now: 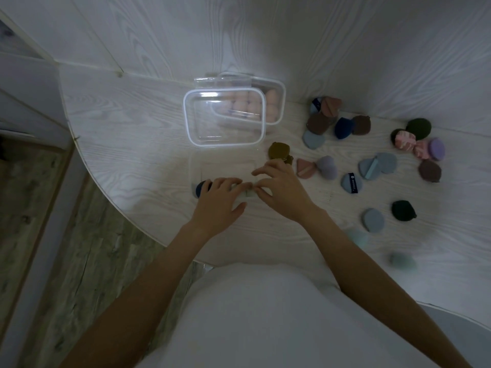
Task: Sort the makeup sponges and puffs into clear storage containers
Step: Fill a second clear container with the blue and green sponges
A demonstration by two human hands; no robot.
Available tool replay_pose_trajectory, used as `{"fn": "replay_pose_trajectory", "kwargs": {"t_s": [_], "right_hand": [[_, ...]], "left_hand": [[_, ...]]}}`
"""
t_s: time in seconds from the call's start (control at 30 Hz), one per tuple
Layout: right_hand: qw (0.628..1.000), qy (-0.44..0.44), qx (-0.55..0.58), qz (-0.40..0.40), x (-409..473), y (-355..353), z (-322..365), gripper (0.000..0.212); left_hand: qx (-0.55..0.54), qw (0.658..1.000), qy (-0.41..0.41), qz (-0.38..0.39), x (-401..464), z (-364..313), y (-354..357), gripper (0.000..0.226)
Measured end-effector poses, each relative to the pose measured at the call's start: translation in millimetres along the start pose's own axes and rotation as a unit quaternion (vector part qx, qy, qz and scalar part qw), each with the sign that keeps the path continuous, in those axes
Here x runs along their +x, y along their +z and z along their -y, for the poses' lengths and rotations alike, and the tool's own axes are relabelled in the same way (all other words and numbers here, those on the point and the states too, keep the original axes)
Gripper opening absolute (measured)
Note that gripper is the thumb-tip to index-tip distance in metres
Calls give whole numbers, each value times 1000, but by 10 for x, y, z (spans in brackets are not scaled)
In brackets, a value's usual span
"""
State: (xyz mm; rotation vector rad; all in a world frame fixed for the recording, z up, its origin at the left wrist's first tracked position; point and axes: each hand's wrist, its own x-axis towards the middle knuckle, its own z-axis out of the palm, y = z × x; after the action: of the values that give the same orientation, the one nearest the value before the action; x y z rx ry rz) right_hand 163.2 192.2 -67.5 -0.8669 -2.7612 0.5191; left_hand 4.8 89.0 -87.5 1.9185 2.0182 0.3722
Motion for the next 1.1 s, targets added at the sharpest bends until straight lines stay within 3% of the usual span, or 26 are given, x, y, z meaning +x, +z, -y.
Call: {"fn": "replay_pose_trajectory", "kwargs": {"t_s": [0.1, 0.23, 0.33, 0.43, 0.57, 0.67, 0.77, 0.87, 0.93, 1.0, 1.1], "right_hand": [[987, 100, 80, -94, -64, -120, -199, 24], [958, 205, 3, -200, -261, -179, -616, 10], [937, 312, -71, -142, -402, -117, -924, 30], [933, 348, -57, -71, -456, -55, -1017, 38], [945, 308, -39, -107, -498, -103, -976, 35], [930, 307, 101, -173, -446, -236, -747, 37], [938, 233, 199, -164, -287, -323, -428, 37], [986, 77, 117, -86, -51, -240, -119, 36], [999, 9, 32, -39, 120, -98, 1, 39], [1000, -3, -28, -8, 269, 17, 57, 42], [995, -12, -91, 28, 389, 55, 61, 28]], "left_hand": [[7, 1000, 2, -1, 1, 22, 34, 39], [9, 1000, 8, -5, 3, 44, 66, 35], [12, 1000, 5, -5, -4, 50, 74, 36], [12, 1000, 9, -7, -8, 57, 67, 35], [21, 1000, 11, 5, -20, 17, 54, 38], [20, 1000, 11, 12, -34, 7, 60, 40], [19, 1000, 15, 13, -45, 15, 73, 41], [21, 999, 23, 9, -33, 28, 78, 40], [20, 999, 27, 7, -33, 35, 81, 39], [19, 999, 28, 6, -35, 37, 83, 39], [20, 999, 21, 14, -44, 37, 83, 39]]}}
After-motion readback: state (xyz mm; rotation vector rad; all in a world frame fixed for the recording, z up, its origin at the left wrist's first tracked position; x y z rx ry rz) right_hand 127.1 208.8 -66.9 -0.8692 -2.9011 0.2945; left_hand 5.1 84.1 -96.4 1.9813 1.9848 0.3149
